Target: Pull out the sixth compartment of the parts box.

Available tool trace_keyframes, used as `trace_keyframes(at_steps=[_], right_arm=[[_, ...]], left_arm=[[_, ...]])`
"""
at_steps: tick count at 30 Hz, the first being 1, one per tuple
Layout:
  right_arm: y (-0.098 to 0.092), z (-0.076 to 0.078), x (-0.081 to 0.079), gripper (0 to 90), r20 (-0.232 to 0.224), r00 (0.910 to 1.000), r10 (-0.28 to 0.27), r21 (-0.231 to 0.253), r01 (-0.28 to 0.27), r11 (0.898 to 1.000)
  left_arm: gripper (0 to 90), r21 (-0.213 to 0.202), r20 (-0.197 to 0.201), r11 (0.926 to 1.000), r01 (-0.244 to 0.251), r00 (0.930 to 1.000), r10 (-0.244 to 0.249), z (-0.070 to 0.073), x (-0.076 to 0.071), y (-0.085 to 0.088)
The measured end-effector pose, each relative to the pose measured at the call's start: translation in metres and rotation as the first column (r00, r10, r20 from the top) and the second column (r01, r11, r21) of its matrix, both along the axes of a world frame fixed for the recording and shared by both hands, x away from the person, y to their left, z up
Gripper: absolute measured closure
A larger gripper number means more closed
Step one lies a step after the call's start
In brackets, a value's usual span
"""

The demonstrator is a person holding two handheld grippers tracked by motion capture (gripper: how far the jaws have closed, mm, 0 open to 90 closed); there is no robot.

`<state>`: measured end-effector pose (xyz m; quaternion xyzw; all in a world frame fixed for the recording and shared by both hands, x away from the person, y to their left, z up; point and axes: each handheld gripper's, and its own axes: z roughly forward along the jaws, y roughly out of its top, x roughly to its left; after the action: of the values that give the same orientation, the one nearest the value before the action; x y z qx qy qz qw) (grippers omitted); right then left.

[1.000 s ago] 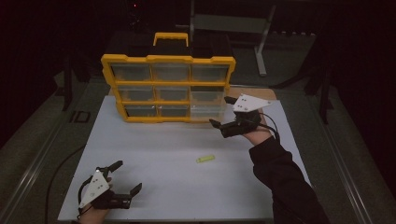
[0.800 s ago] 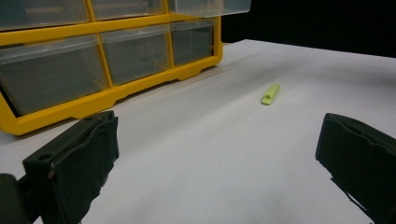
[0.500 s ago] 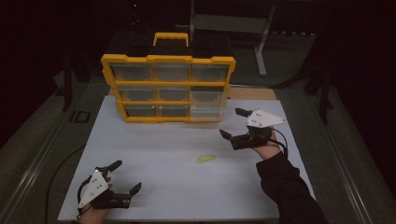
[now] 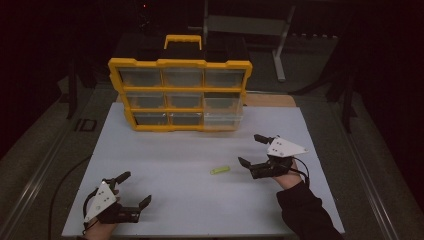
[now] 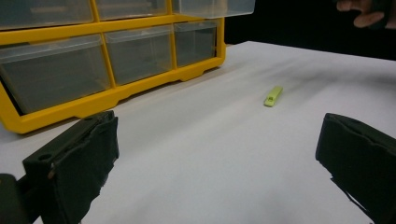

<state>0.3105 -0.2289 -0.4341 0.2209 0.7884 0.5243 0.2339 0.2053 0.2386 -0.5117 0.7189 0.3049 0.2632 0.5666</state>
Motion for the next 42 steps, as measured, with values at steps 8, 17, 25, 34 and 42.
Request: trace_keyframes(at_steps=[8, 17, 25, 34, 42], right_arm=[[-0.007, -0.017, -0.014, 9.0, -0.017, 0.9998, 0.007, 0.004, -0.007, 1.0], [-0.026, -0.031, -0.029, 9.0, -0.019, 0.9998, -0.005, 0.003, 0.005, 1.0], [-0.043, -0.041, -0.041, 9.0, -0.042, 0.9983, -0.04, -0.002, 0.04, 0.999], [-0.058, -0.05, -0.055, 9.0, -0.052, 0.9956, -0.078, 0.007, 0.078, 0.997], [-0.061, -0.059, -0.056, 9.0, -0.068, 0.995, -0.074, -0.007, 0.074, 0.997]], left_arm=[[0.0, 0.0, 0.0, 1.0, -0.002, 1.0, 0.002, 0.0, 0.0, 0.0], [0.0, -0.003, -0.004, 1.0, -0.002, 1.0, 0.002, 0.0, 0.0, 0.0], [0.0, 0.001, -0.002, 1.0, -0.002, 1.0, 0.002, 0.0, 0.0, 0.0], [0.0, 0.004, -0.002, 1.0, -0.002, 1.0, 0.002, 0.0, -0.001, 0.0], [0.0, 0.008, -0.003, 1.0, 0.002, 1.0, -0.002, 0.0, -0.001, 0.0]])
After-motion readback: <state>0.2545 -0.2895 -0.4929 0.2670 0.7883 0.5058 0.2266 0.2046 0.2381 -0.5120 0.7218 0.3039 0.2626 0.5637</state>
